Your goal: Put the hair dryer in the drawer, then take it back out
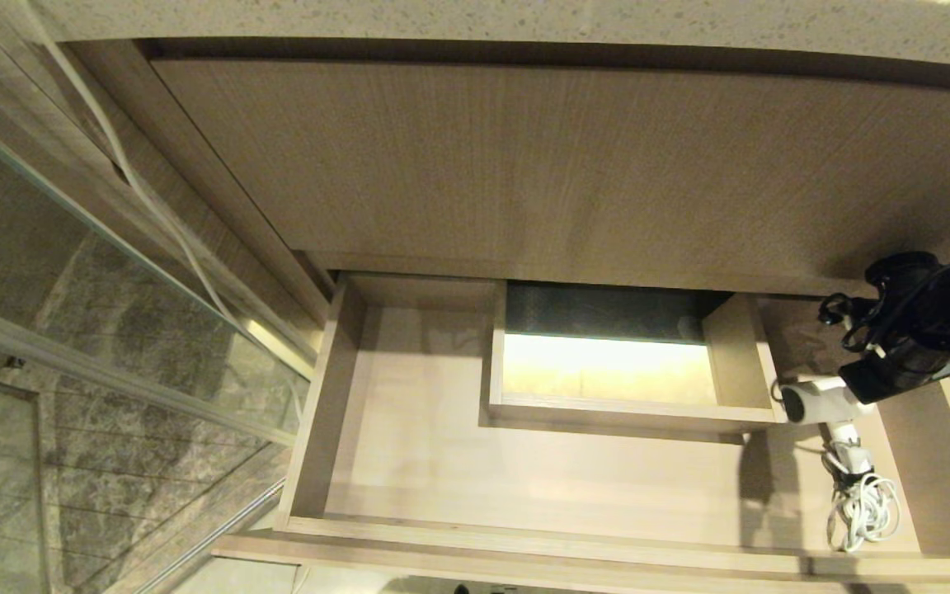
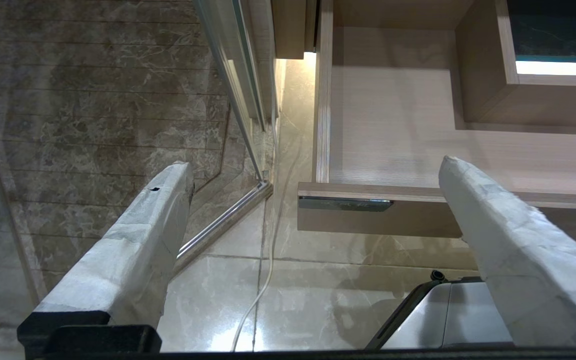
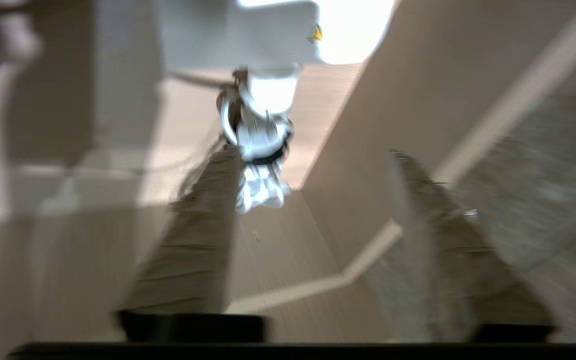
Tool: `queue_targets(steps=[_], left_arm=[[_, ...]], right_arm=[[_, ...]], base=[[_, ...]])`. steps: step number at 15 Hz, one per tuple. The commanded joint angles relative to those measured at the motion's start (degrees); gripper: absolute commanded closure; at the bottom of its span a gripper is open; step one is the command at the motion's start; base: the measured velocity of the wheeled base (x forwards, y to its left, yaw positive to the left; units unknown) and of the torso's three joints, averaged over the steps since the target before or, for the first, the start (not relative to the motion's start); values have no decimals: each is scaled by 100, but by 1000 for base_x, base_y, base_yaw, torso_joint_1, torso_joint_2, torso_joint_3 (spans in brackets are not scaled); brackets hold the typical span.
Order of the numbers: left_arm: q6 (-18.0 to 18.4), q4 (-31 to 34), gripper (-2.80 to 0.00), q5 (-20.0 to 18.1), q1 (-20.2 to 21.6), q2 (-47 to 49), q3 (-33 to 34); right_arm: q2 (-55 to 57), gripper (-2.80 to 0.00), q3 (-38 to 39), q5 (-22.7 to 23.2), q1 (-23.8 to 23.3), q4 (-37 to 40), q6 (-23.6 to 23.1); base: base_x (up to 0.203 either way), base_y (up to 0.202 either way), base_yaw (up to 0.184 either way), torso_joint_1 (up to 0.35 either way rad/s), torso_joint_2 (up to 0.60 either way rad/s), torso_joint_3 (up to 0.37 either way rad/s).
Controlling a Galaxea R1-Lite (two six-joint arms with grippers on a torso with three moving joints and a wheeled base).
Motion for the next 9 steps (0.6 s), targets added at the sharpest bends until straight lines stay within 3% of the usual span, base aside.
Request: queue_targets(steps=[1,9], left_arm=[[-1,-2,-280,-1,0,0,2],[-1,3,-280,-1,0,0,2]], right_arm=[[-1041,0,368,31,11,54,-122],[-4530,0,2604,28,-194,930,-589]], base=[[0,0,0,0,0,0],[0,0,0,0,0,0]])
